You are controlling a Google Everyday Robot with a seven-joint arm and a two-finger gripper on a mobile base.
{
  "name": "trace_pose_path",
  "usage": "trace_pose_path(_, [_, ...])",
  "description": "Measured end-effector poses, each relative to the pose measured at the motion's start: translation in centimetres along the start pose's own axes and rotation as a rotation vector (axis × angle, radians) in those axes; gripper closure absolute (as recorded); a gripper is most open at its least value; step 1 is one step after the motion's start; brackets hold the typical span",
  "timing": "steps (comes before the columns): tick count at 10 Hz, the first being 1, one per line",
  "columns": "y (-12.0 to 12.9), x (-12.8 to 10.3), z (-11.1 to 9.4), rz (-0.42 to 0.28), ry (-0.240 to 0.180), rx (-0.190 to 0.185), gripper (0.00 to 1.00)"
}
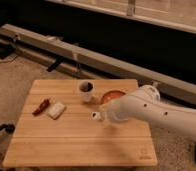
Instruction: Stand the bottle upright
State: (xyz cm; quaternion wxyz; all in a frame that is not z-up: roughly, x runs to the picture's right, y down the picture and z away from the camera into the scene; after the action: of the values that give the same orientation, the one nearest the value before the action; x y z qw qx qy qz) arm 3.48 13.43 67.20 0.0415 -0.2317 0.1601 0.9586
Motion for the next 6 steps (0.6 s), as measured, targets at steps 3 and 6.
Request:
trace_pose_path(3, [-0.1,0.6,1.4,0.012,0.043,0.039,1.0])
trace_pose_path(6, [-0.3,0.5,2.6,0.045,0.071,0.109,1.0])
